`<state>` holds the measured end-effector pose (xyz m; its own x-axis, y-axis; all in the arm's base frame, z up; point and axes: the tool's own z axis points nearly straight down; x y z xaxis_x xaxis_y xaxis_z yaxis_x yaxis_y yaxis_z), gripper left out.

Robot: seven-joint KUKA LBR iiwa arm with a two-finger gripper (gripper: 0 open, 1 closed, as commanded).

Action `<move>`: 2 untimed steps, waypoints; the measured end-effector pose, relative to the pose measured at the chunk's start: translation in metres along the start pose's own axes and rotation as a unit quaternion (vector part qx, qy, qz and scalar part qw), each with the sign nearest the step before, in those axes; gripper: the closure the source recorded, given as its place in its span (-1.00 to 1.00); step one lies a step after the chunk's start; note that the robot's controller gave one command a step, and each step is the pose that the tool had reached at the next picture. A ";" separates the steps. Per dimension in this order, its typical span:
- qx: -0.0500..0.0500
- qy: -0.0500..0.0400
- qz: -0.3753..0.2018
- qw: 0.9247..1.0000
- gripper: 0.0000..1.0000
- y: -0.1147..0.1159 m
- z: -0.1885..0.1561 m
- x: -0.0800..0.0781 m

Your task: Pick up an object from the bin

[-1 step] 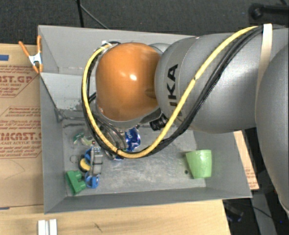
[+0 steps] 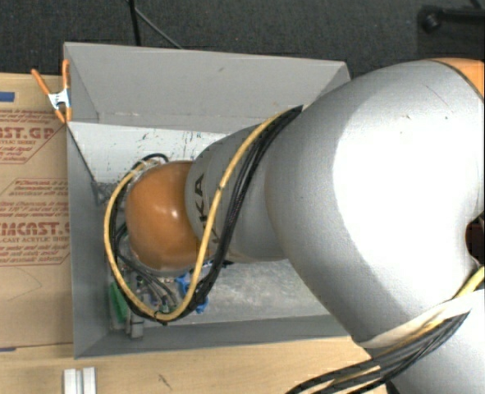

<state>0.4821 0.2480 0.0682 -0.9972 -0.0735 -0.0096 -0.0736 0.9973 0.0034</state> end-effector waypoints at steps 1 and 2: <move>-0.001 -0.002 0.000 1.000 -1.00 0.000 -0.001 -0.001; -0.002 -0.004 0.001 1.000 -1.00 0.001 -0.001 -0.002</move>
Offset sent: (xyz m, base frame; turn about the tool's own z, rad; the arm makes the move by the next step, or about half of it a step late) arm 0.0000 0.0000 0.0000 0.0000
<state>0.4844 0.2490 0.0694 -0.9973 -0.0717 -0.0170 -0.0719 0.9974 0.0077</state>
